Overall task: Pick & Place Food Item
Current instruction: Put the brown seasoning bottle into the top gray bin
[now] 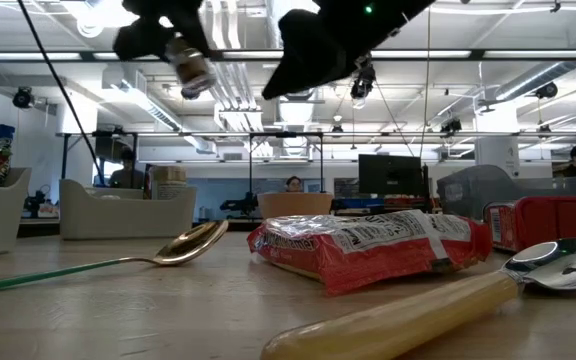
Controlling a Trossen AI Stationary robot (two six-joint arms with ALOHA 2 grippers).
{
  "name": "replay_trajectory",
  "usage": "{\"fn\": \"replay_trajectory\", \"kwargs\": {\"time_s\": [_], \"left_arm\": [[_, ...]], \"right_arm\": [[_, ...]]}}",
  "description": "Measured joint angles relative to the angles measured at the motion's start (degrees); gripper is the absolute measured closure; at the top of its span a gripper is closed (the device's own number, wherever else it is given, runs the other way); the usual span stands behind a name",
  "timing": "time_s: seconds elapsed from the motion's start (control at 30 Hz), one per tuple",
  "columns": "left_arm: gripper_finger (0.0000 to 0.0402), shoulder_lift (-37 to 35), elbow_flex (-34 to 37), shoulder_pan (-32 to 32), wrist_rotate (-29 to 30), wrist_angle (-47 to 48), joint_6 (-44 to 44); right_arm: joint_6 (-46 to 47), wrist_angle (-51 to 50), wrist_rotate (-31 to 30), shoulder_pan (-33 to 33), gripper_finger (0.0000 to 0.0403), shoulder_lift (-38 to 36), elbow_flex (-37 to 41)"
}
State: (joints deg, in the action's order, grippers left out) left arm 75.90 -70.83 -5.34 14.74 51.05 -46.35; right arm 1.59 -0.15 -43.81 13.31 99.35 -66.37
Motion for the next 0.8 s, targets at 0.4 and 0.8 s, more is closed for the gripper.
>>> {"fn": "replay_trajectory", "kwargs": {"time_s": [0.4,0.8], "left_arm": [[0.0234,-1.89,-3.86,4.15,9.86,29.55,-3.21],[0.0234,-1.49,-3.78,24.07,12.27,34.78,4.14]], "right_arm": [[11.56,-9.37,0.75,0.79,0.0035,0.0,0.02],[11.73,-10.36,0.8,2.6,0.0035,0.02,0.04]]}}
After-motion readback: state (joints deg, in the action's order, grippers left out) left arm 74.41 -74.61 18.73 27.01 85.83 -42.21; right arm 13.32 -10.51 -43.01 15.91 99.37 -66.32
